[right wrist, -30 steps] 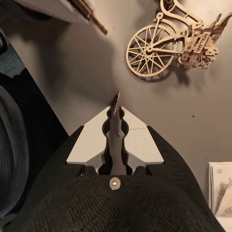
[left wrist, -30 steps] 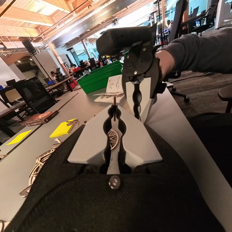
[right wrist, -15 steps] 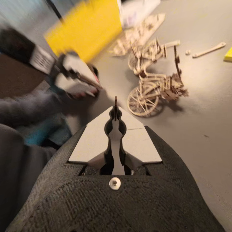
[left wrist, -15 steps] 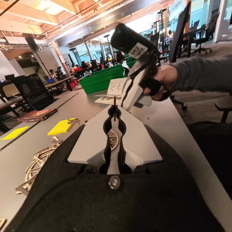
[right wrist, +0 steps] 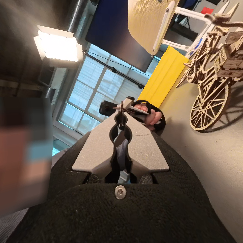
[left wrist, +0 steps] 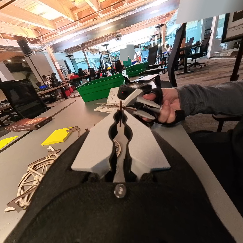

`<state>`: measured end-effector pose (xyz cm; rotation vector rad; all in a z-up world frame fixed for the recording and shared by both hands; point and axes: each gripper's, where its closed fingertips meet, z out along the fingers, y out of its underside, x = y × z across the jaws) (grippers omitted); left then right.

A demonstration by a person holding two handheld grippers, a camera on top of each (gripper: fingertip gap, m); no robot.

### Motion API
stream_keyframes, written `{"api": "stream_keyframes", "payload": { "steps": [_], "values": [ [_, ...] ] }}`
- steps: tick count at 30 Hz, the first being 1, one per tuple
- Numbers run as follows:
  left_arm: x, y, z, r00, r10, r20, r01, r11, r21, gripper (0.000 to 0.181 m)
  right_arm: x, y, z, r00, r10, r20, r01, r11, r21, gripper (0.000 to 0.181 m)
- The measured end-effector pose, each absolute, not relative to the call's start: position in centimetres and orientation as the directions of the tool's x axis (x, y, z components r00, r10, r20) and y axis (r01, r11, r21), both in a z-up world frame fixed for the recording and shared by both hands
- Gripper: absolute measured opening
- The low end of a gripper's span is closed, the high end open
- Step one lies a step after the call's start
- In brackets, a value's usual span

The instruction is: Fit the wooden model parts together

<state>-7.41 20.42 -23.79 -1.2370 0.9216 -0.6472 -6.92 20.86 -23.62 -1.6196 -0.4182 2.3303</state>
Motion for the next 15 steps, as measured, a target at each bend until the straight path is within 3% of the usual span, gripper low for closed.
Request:
{"api": "stream_keyframes", "payload": {
  "steps": [15],
  "values": [
    [-7.04,19.94,-24.29,0.453,-0.855,-0.252,-0.090,0.238,-0.967,0.000,-6.80,20.34,-23.99,-0.332,0.386,-0.861,0.007,-0.912,-0.411,0.000]
  ]
}}
